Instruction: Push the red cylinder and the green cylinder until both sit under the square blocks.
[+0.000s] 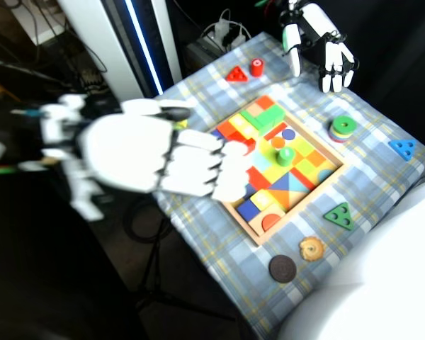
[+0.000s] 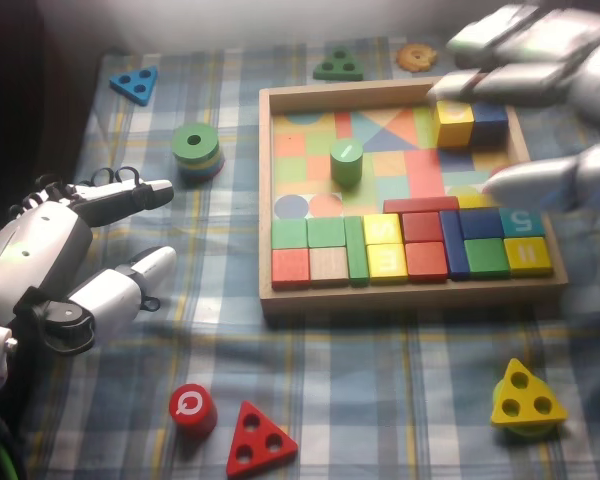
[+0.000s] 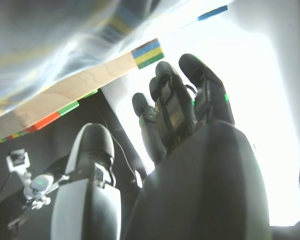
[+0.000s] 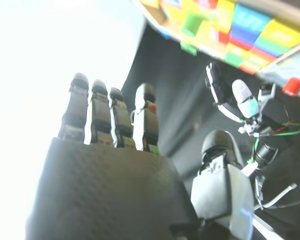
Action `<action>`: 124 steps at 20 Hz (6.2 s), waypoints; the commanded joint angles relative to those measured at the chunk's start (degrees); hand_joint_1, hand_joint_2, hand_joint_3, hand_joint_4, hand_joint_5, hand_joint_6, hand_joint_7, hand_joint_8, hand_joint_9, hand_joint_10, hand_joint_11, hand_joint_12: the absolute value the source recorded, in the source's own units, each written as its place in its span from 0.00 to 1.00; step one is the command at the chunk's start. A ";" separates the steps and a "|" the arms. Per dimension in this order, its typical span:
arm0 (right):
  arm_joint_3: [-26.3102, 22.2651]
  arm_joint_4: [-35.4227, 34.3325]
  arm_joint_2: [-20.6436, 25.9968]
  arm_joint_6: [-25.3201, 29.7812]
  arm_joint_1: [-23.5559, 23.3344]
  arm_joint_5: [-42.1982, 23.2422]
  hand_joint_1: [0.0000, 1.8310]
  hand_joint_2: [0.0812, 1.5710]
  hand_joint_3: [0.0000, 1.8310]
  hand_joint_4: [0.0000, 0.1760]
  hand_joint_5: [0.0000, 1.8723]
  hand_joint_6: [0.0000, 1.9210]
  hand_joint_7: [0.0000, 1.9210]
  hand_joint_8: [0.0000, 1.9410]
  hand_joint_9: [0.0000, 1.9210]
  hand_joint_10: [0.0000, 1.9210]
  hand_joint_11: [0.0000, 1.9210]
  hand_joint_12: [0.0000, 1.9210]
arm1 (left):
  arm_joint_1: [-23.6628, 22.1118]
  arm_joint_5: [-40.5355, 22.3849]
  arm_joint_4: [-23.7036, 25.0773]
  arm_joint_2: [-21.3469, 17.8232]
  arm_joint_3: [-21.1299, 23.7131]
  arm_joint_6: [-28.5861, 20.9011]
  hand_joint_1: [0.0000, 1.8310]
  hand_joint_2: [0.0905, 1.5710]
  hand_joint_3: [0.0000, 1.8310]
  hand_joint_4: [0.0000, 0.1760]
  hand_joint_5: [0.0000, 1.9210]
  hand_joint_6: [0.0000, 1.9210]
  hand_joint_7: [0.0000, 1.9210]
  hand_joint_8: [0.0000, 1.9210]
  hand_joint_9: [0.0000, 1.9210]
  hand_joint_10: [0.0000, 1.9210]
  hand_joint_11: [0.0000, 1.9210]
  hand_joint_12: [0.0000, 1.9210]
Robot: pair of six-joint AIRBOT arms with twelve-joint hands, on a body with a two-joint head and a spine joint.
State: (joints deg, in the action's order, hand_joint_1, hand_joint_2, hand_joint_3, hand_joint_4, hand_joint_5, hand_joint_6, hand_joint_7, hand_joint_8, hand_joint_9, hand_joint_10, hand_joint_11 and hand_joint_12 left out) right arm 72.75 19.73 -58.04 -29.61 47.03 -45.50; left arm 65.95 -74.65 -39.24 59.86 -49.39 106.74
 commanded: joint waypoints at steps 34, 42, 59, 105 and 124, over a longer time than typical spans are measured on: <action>8.09 13.61 -8.40 6.81 -6.52 9.73 0.00 0.60 0.00 0.30 0.16 0.01 0.01 0.00 0.00 0.00 0.00 0.00 | -0.38 -5.88 2.56 0.63 -0.34 -0.48 0.37 0.84 0.00 0.28 0.32 0.00 0.26 0.00 0.26 0.00 0.01 0.42; 3.22 14.59 -2.38 6.81 -5.26 10.73 0.00 0.65 0.01 0.35 0.16 0.00 0.01 0.00 0.00 0.00 0.00 0.00 | -0.34 -5.81 2.43 0.60 -0.27 -0.48 0.35 0.84 0.00 0.32 0.31 0.00 0.25 0.00 0.24 0.00 0.00 0.42; 0.35 11.63 1.09 4.44 -5.33 9.55 0.00 0.62 0.00 0.54 0.14 0.00 0.00 0.00 0.00 0.00 0.00 0.00 | -0.20 -5.53 2.27 0.64 -0.28 -0.48 0.34 0.85 0.00 0.27 0.31 0.00 0.25 0.00 0.24 0.00 0.00 0.40; 1.75 11.15 -0.68 2.93 -4.06 9.08 0.00 0.64 0.00 0.29 0.16 0.00 0.01 0.00 0.00 0.00 0.00 0.00 | -0.26 -4.85 2.40 0.75 -0.31 -0.48 0.35 0.85 0.00 0.25 0.32 0.00 0.25 0.00 0.24 0.00 0.00 0.41; -2.24 16.28 5.72 5.14 -3.21 14.78 0.00 0.62 0.00 0.95 0.14 0.00 0.02 0.00 0.00 0.00 0.00 0.00 | -0.22 -4.40 2.33 0.75 -0.29 -0.48 0.32 0.85 0.00 0.17 0.31 0.00 0.24 0.00 0.23 0.00 0.00 0.37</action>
State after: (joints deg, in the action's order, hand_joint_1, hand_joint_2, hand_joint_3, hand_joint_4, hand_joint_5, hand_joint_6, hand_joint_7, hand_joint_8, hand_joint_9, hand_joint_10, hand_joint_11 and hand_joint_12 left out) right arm 70.63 37.15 -52.51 -24.32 43.88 -27.81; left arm 66.00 -72.84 -39.42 60.55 -49.56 106.63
